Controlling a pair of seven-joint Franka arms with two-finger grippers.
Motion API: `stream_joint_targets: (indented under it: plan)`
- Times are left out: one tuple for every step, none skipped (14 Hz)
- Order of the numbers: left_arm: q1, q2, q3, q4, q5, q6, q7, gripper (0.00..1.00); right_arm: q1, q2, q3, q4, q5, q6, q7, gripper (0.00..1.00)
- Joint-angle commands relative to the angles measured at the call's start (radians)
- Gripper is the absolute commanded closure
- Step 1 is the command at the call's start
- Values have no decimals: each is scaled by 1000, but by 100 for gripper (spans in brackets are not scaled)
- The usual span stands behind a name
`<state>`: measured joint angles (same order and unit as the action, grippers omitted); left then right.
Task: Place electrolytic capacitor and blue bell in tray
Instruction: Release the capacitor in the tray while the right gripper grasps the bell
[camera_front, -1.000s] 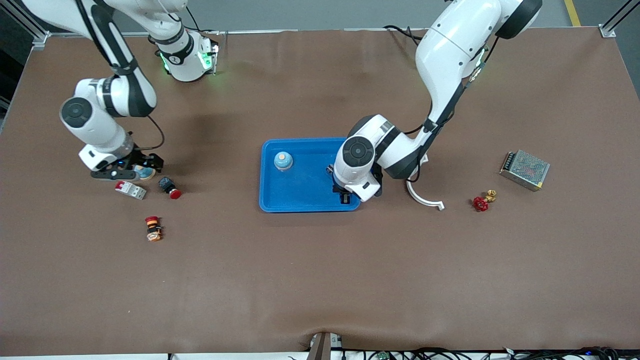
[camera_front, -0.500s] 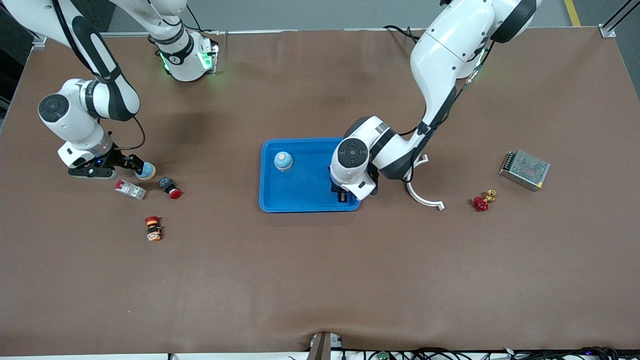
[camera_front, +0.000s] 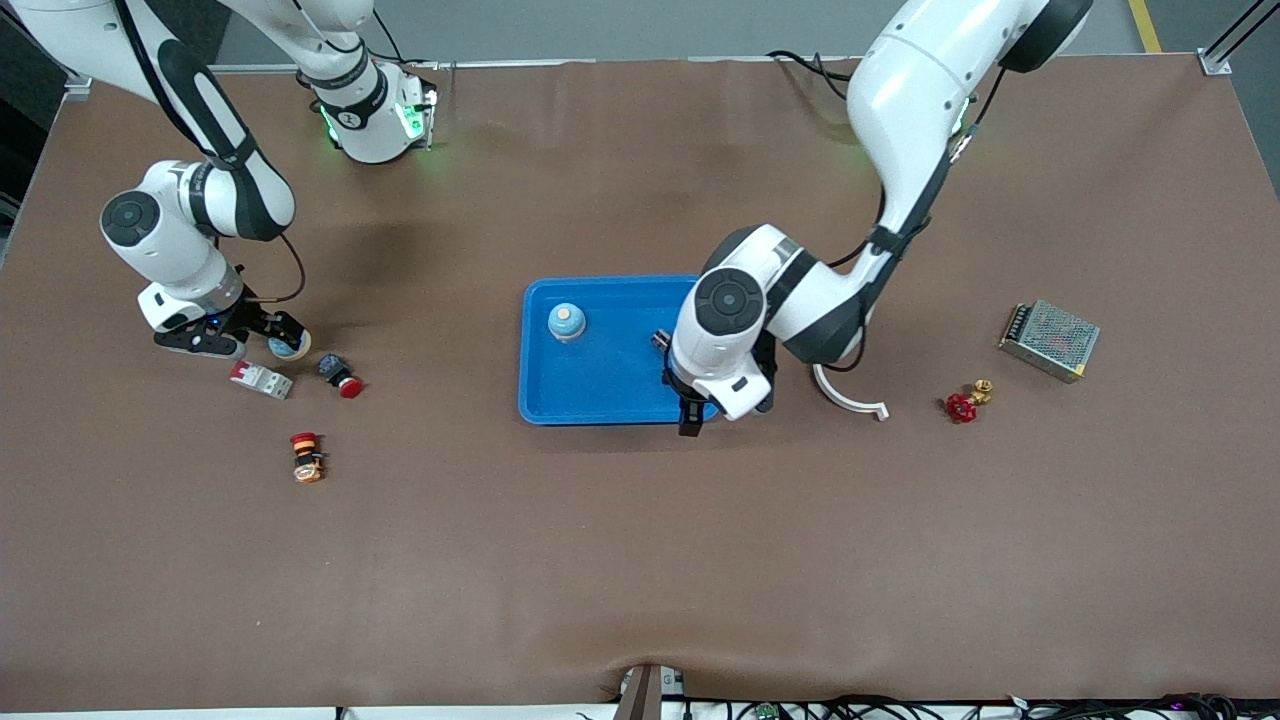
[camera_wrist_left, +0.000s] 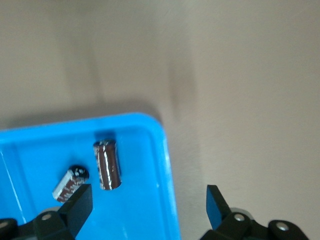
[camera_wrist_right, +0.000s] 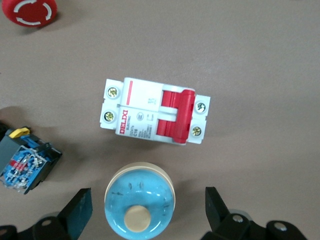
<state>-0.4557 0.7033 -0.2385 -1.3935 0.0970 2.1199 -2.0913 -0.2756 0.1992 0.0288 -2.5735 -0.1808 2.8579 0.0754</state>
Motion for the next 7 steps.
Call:
stream_joint_targets:
  plan:
    - [60,-88,-5,-12,6,-85,188,0,10,12,2,-30,-9,52,37,0]
    - [92,-109,-11,-12,6,-130,294,0,13,26,2,-37,-9,84,37,0]
    - [110,-137,-12,-12,4,-165,407,0,16,37,2,-39,-11,96,37,0]
    - [130,-165,-10,-13,1,-194,489,0,16,42,2,-39,-9,97,37,0]
    - [161,-195,-10,-13,1,-230,557,0,16,43,2,-39,-9,97,37,0]
    - [182,-221,-10,-13,3,-263,624,0,18,43,2,-40,-9,97,37,0]
    - [196,-247,-7,-15,4,-302,704,0,18,45,2,-42,-9,97,37,0]
